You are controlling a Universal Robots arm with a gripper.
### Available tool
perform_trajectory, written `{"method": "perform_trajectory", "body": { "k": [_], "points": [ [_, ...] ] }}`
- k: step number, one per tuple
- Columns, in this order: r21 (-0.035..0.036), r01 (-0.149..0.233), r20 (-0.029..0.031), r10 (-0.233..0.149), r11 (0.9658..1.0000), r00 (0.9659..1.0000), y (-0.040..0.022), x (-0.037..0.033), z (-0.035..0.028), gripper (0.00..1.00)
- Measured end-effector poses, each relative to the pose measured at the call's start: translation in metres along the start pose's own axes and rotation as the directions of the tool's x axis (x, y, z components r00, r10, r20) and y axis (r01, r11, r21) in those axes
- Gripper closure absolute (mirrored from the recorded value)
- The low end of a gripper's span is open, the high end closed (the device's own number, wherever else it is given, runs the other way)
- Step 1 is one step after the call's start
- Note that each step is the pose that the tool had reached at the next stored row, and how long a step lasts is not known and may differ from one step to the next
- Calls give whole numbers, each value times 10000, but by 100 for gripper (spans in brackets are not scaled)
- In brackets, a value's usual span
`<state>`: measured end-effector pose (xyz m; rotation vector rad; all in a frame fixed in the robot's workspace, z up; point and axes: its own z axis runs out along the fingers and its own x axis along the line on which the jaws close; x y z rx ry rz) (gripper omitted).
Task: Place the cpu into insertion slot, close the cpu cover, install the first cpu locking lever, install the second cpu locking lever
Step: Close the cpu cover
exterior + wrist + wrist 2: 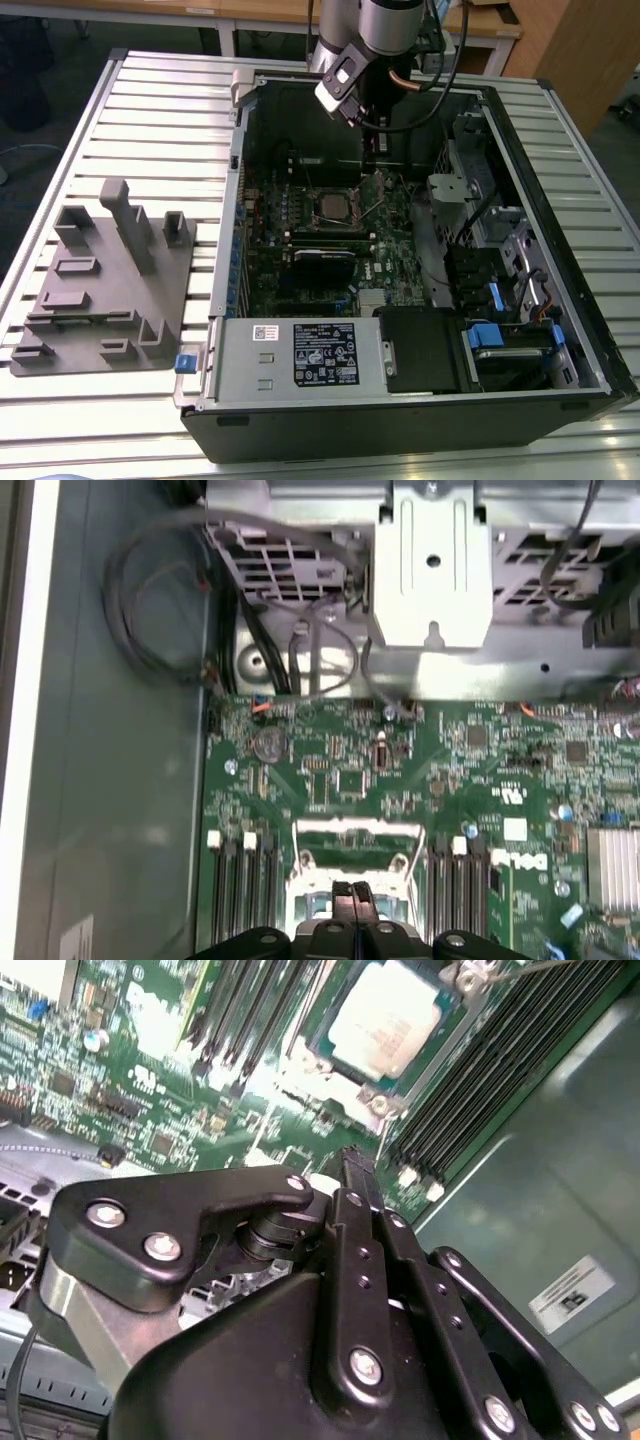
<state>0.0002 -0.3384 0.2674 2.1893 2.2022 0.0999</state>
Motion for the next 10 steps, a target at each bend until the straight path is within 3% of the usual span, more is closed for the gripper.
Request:
{"method": "perform_trajectory", "body": {
  "k": [10],
  "points": [
    [0,0,0,0,10000,10000,236,2,24,89]
  ]
}}
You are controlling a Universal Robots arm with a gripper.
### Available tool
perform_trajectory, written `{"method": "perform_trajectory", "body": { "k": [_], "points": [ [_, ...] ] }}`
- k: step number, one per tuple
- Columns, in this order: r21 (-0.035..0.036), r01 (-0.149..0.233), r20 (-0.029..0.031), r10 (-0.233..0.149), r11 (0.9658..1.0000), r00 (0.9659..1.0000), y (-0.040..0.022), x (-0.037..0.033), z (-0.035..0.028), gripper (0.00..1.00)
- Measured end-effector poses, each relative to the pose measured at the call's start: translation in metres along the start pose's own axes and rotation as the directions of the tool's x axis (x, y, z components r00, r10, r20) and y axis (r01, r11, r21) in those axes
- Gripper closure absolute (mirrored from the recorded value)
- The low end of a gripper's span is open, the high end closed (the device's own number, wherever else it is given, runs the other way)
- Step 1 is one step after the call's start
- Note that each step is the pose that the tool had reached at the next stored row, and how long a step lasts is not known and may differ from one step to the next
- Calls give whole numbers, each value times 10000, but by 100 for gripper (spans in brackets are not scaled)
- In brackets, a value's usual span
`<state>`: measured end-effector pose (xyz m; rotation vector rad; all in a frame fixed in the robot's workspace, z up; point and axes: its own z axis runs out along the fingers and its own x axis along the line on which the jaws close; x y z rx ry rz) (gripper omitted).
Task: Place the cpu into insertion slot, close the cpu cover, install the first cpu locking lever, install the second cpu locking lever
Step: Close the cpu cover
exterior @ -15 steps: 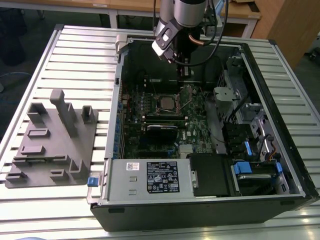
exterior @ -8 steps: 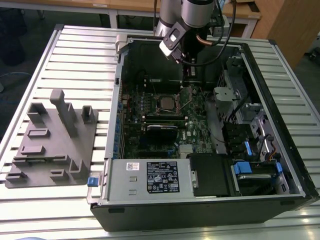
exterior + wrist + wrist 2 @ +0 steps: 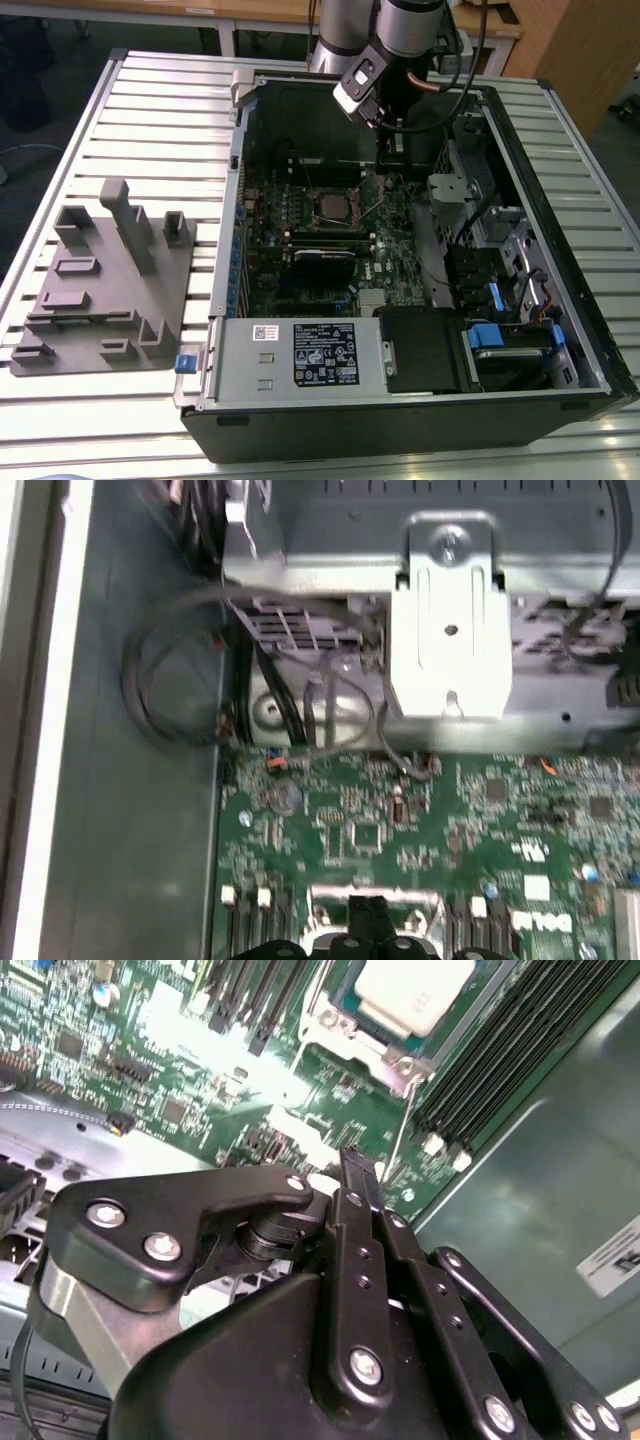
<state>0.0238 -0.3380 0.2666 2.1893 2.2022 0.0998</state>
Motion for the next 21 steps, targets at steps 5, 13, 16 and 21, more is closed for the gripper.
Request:
{"method": "perform_trajectory", "body": {
  "k": [5,13,16,21],
  "points": [
    [0,-2,1,2,10000,10000,100,2,12,89],
    [-1,-39,0,39,10000,10000,236,11,32,89],
    [-3,-146,8,146,9999,9999,275,12,49,89],
    [-7,-310,21,310,9995,9995,306,10,94,89]
  ]
}}
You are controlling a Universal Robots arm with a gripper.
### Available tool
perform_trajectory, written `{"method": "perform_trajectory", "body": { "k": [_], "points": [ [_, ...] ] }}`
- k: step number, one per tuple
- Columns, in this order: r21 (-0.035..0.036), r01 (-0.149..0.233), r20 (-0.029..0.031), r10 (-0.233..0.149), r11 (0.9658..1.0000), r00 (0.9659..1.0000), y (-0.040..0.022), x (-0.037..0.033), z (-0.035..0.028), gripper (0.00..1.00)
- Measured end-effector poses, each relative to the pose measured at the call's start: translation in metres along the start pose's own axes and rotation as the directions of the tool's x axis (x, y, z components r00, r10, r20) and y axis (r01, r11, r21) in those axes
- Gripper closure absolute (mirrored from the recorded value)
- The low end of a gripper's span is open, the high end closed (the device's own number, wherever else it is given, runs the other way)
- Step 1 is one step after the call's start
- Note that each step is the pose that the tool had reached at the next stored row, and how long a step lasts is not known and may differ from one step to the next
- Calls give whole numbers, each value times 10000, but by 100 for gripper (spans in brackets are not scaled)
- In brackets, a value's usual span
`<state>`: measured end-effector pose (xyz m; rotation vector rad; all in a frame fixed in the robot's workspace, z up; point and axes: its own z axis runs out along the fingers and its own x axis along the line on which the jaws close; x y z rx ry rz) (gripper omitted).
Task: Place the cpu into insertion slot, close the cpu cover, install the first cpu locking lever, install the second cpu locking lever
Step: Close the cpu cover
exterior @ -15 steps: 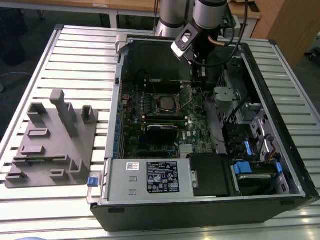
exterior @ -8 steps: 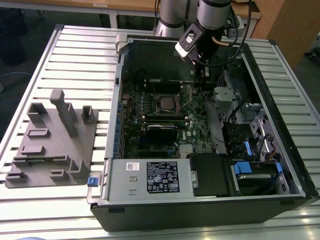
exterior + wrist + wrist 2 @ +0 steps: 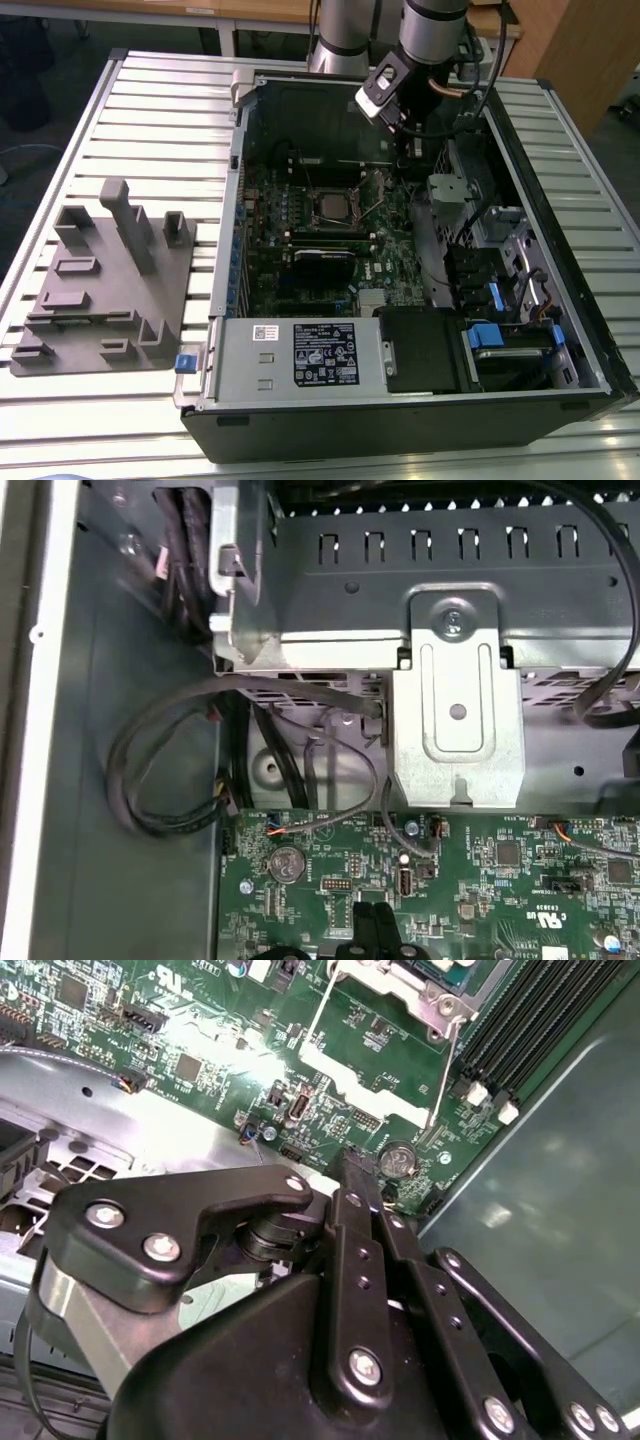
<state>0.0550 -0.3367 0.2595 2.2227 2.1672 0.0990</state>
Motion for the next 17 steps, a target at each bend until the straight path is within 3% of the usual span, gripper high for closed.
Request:
{"method": "perform_trajectory", "body": {
  "k": [3,10,14,17],
  "points": [
    [-2,-72,4,72,10000,10000,1,0,32,89],
    [-2,-86,7,86,10000,10000,2,-1,34,89],
    [60,-86,16,86,9999,10000,1,-1,50,89],
    [66,-87,25,87,9999,10000,1,-1,51,89]
  ]
}}
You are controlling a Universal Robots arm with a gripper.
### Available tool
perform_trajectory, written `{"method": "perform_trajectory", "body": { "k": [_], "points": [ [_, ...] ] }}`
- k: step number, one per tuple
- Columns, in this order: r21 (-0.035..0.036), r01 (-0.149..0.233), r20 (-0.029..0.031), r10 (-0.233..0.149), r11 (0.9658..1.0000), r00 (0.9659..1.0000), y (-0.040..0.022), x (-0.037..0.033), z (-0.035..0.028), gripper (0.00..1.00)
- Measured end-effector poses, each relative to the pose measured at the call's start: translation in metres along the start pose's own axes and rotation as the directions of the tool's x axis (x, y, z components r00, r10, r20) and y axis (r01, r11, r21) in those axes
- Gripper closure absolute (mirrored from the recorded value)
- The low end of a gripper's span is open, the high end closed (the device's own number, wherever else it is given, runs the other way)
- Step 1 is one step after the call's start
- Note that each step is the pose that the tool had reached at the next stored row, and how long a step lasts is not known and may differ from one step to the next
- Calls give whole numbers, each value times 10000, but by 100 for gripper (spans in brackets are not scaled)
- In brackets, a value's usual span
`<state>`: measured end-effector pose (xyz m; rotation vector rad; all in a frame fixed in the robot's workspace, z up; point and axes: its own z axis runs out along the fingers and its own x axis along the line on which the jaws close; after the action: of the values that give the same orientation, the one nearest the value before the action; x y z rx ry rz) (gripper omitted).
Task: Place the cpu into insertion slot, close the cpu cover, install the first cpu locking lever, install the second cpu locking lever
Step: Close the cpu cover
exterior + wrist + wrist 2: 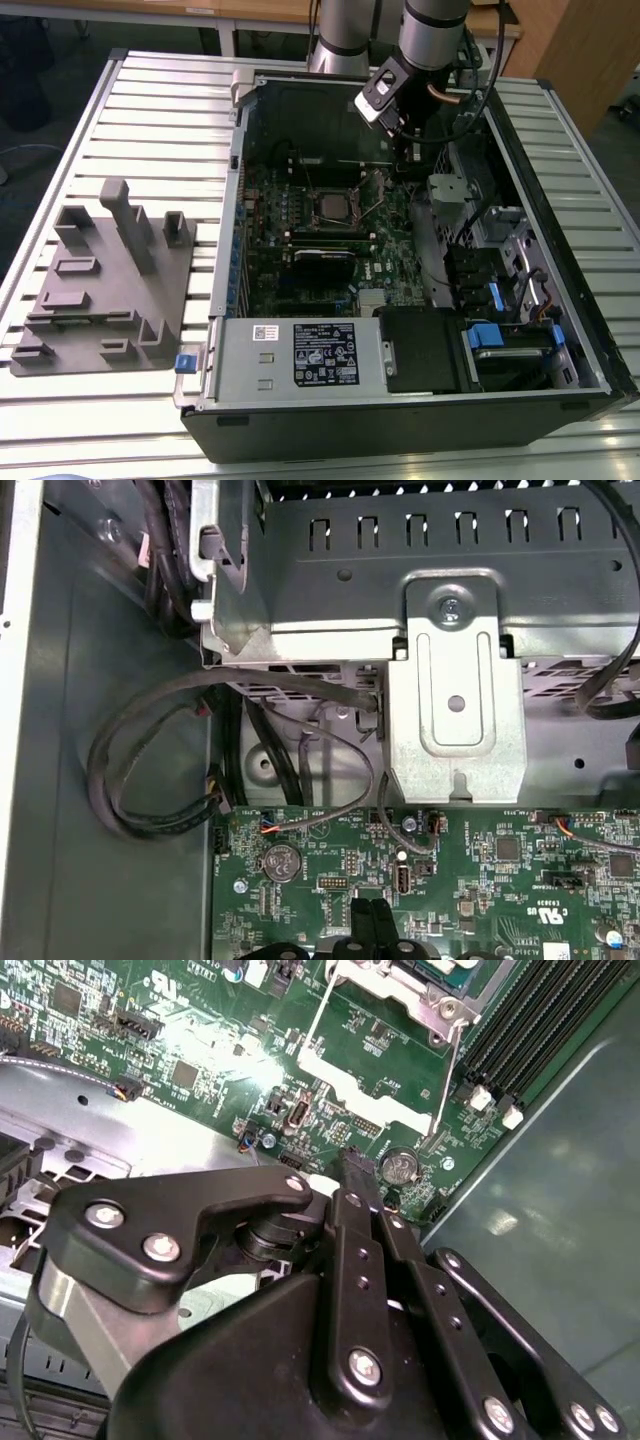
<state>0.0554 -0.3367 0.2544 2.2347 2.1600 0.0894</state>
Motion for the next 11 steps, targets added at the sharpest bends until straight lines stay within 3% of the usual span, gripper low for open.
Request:
{"method": "perform_trajectory", "body": {
  "k": [5,11],
  "points": [
    [-1,1,-2,-1,10000,10000,0,1,13,89],
    [-1,1,-1,-1,10000,10000,-7,-2,117,89]
  ]
}}
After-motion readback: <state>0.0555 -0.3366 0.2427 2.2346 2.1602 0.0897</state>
